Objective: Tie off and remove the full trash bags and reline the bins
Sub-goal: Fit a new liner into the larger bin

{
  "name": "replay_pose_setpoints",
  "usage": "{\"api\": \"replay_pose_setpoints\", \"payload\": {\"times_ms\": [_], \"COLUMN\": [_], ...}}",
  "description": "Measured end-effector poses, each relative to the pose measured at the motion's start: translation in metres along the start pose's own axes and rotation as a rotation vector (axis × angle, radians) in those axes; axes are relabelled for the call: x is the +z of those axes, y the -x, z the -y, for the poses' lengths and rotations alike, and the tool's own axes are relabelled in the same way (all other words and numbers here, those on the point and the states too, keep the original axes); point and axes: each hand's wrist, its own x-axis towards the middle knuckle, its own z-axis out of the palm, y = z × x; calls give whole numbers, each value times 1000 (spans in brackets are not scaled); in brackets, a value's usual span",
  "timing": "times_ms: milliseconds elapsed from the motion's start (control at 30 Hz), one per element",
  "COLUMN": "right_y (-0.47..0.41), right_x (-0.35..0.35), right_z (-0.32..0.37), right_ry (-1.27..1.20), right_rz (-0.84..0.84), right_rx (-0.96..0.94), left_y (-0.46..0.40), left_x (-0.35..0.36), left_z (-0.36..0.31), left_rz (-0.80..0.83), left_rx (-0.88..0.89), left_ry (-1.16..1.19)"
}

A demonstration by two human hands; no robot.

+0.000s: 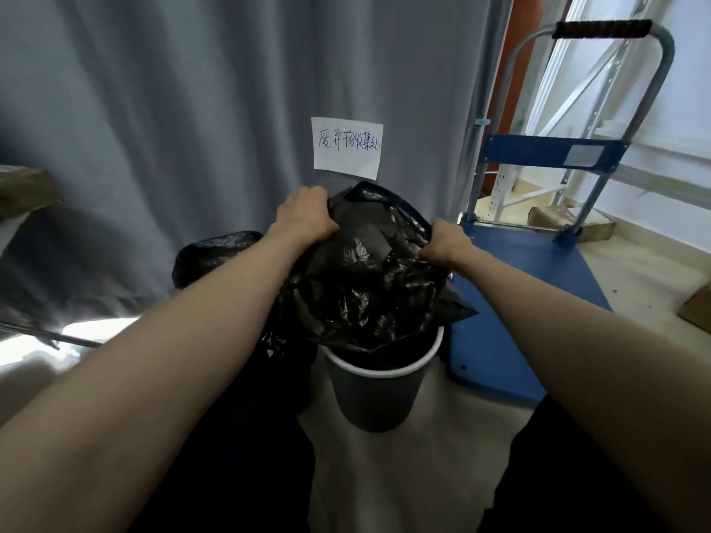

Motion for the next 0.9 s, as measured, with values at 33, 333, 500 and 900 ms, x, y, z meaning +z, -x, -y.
{"api": "replay_pose_setpoints", "payload": {"times_ms": [33,333,500,900], "right_y": [-2,-13,-17,3], "right_x": [1,39,67,114], "right_z": [-7,-56,-58,-44], "right_ry": [24,231,453,571], "right_rz": [-6,296,405,729], "right_rx": [2,-59,-151,-241], "left_y": [0,-12,-18,42], "left_x": [3,38,79,195], "left_z": [-1,-19,-23,-13], "left_rz": [8,225,506,1253], "left_rx": [0,219,352,323], "left_ry": [-17,5,-126,-535]}}
